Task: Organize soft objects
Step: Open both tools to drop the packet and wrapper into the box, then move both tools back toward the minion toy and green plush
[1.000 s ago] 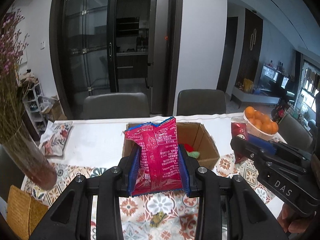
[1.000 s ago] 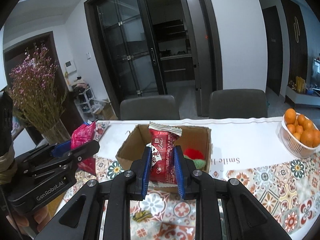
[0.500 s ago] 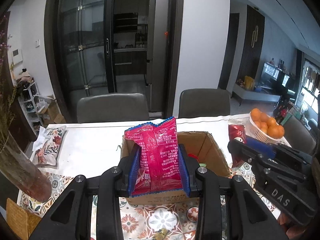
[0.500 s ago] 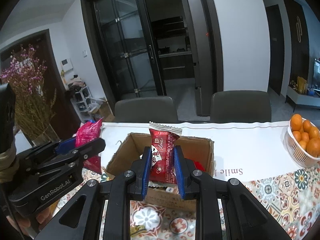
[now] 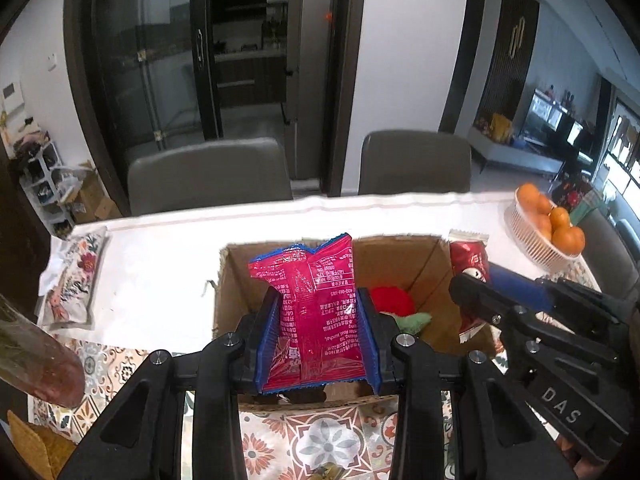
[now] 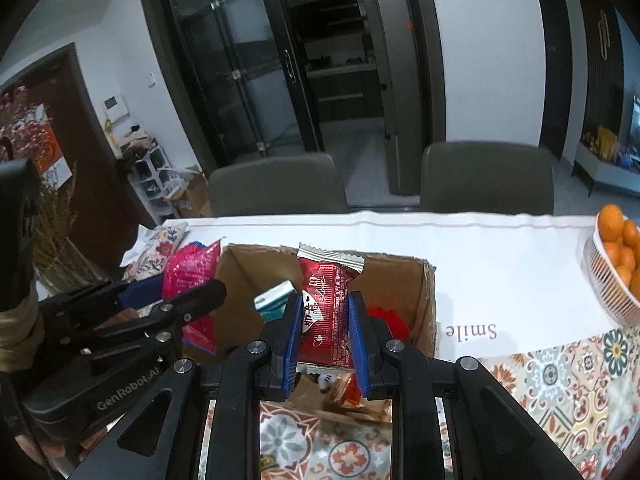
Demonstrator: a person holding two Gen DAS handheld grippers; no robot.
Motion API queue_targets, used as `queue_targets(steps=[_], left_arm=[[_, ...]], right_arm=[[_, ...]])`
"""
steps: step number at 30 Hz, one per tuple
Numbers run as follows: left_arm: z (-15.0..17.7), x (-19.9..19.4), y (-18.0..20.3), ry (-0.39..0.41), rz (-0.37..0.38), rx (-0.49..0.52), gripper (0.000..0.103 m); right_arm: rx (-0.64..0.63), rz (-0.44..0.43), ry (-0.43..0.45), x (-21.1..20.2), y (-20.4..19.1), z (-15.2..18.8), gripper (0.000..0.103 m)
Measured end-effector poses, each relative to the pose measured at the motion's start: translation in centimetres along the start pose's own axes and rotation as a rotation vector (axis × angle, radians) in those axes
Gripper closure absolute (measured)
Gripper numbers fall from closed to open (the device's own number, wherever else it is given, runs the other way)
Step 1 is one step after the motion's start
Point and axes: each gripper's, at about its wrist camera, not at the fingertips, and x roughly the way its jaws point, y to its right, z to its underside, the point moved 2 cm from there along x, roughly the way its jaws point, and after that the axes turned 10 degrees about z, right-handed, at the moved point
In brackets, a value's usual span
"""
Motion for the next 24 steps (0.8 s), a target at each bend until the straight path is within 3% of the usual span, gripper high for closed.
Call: queue_targets(steps=[3,5,7,12,24], left_arm=[[0.2,1.6,-0.4,-0.041,-0.001,-0.028,0.062],[0.6,2.5,-0.5,-0.063,-0.007,-0.036,0.051],[1.0,2.8,-0.6,-0.066,-0.032,-0.039,0.05],[1.7,1.8,-0.5,-0.049,-0.054,-0.035,0.05],[2.9,-2.7,0.7,-0.011,-0.077,0.022,0.05]], right_arm=[[0.012,0.008,-0.028,1.1,0.2,0.1,0.077],[0.027,0.006,-0.049,1.8,0.2,0.1,0.06],[0.056,0.019,-0.054,2.0,0.7,0.3,0.053],[0.084,0.058,-0.055,1.6,1.5,0.8,0.052],[0.08,0.165,-0.023,-2.7,2.2,1.5,0.033]])
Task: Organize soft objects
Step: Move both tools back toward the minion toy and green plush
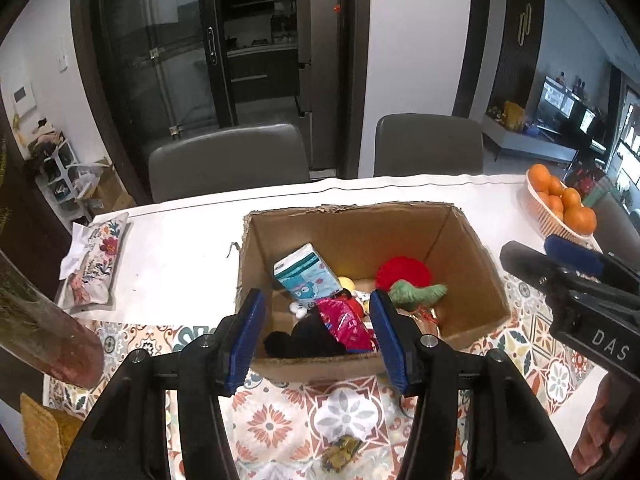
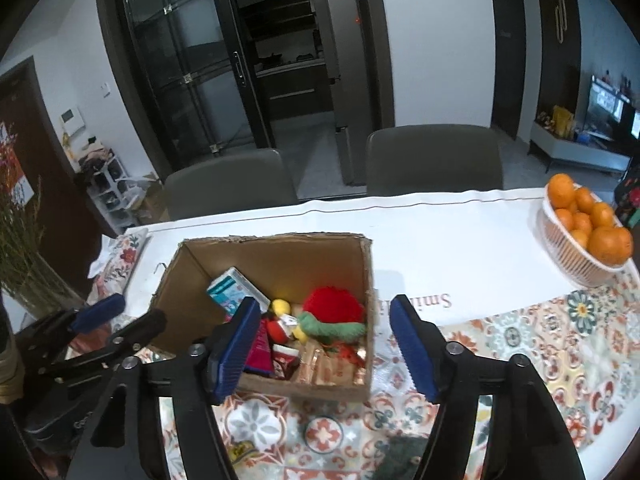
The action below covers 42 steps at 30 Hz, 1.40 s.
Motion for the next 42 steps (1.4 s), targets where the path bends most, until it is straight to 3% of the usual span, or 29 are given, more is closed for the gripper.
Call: queue_targets(steps=[9,16,23,32,42], left_arm=[[1.4,-2.2,2.3,-0.085,-0.031,0.11,0.041],[3.2,-1.8,3.8,-0.182,-0.034,0.197,0.036],[5.4,0.6,4.8,-0.318,-0.007,0.256,0.036],[9.1,5.3,5.2,-0.518,0.017,0.278,0.036],[12.4,9.5,4.5,-0.638,0.009,0.273,0.036]], right_arm=[[-0.001,0.031,-0.102,-1.2,2.4,0.4,0.027],[0.009,0.068,-0.199,-0.8,3.7,3.2,0.02],[0.02,0.049,-0.333,0.9,4.5,6.9,0.02],[-0.003,0.097,-0.451,3.8,5.4,10.8,0.02],[0.01,0.162,-0.591,7.4,6.7,14.7,0.02]])
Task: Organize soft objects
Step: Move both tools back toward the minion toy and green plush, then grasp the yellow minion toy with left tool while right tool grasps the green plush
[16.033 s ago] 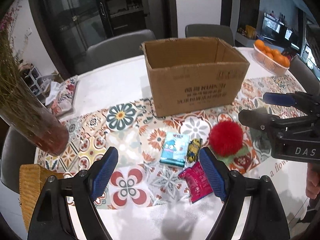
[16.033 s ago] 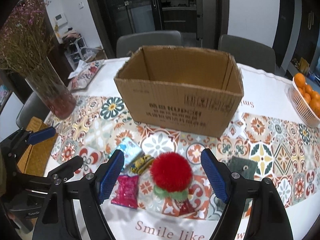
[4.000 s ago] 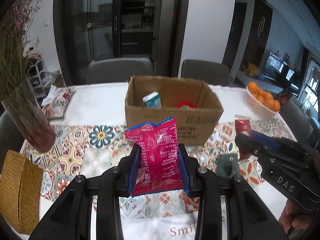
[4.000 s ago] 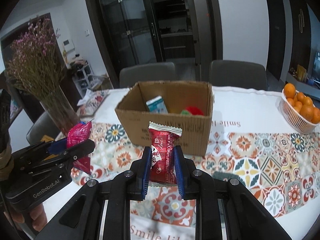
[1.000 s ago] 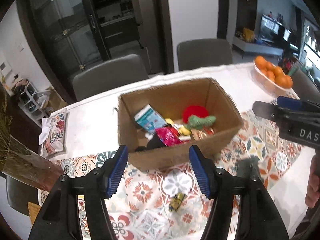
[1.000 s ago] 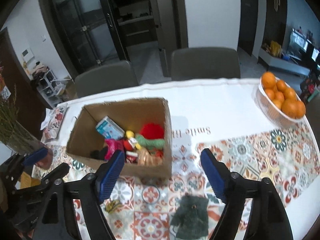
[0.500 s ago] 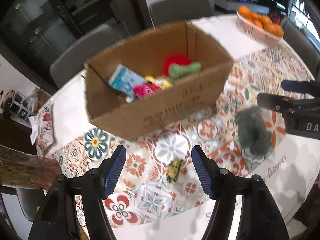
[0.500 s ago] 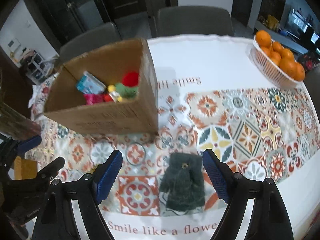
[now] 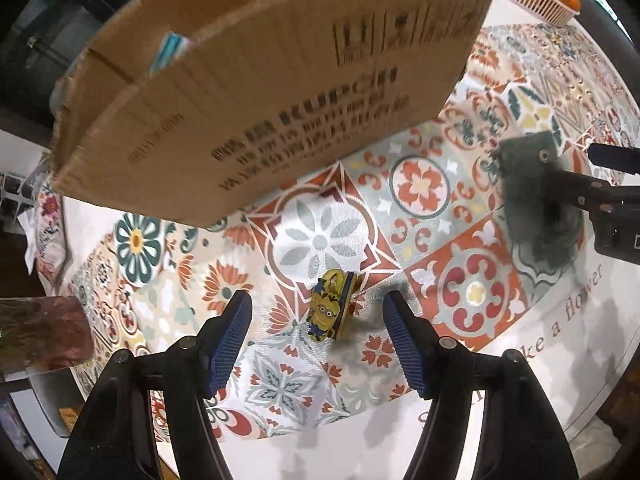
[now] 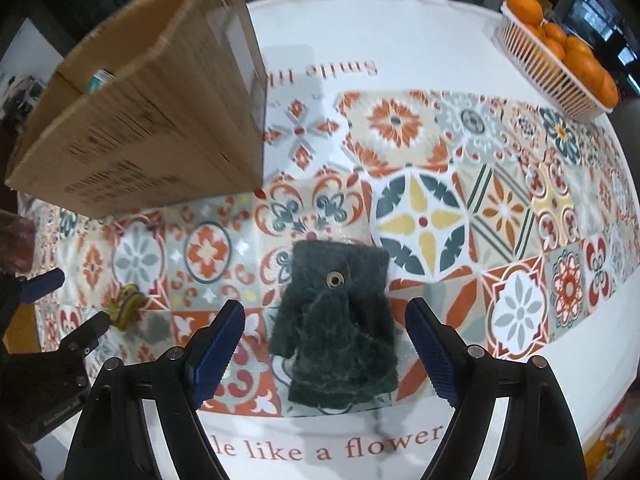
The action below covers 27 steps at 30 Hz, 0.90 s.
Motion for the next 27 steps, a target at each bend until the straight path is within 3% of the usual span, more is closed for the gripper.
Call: queue_targets(steps=[12,20,22,24,27], left_arm=[[-0.2,4.8,-0.7,-0.088,-0.006,-0.029,0.036],[0.4,6.4,-1.3,-0.105,0.004,-0.044,0.041],[0.4,6.5,-1.5,-0.096,0.018,-0.058,0.044],[0.8,6.7,-2.1,-0.091,0.044,-0.074,0.054],[2.0,7.0,-2.6,-0.077,0.101,-0.098,0.068]], right_arm=[[-0.018,0.034,-0.108,4.7,-0.7,0.3,0.02],[-0.049,0.057,-0.112,6.0,-1.9,1.1,0.02],[-0.046,0.051,-0.114,6.4,-2.1,1.1,0.02],[-0.042,0.044,-0.112,6.7,-2.3,1.0,0.021],[-0.05,0.04,-0.088,6.8,-2.4,1.0,0.033]])
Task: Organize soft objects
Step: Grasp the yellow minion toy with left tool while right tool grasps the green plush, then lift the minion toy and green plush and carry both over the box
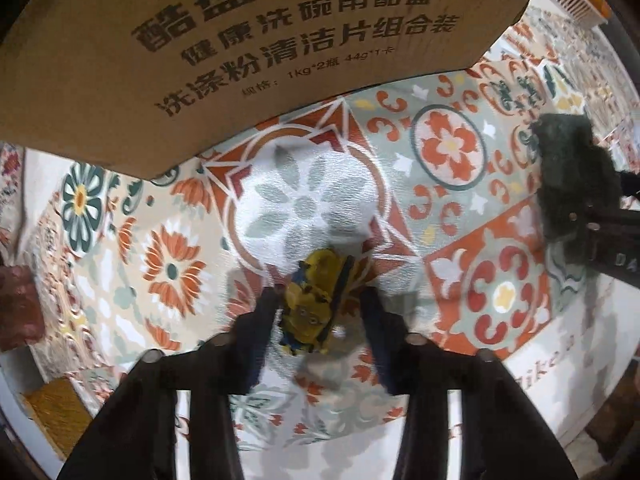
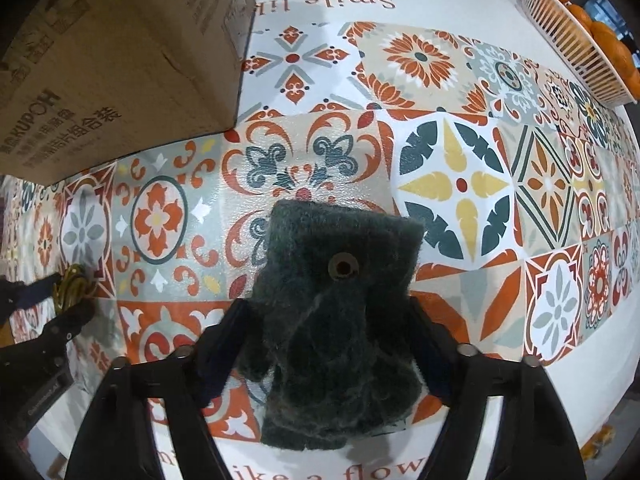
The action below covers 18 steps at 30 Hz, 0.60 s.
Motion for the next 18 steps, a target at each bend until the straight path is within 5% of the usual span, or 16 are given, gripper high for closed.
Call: queue_targets(steps=[2,5,18], left_arm=[[0.6,0.0,-0.1,0.009,0.025,-0.013,0.076],[1.4,0.0,-0.2,0.024,0.032,-0.025,0.078],[7.2,-2.8,0.4,0.188,0.107,-0.121,0.079]], right_arm=[[-0.006,-0.004,0.014,-0.1,0.0,0.0,0.047],[-0.001,-0.041,0.021,-0.9,0.3,0.5,0.052],[0.029,-0.181,0.088,-4.5,-1.1,4.9,0.056]])
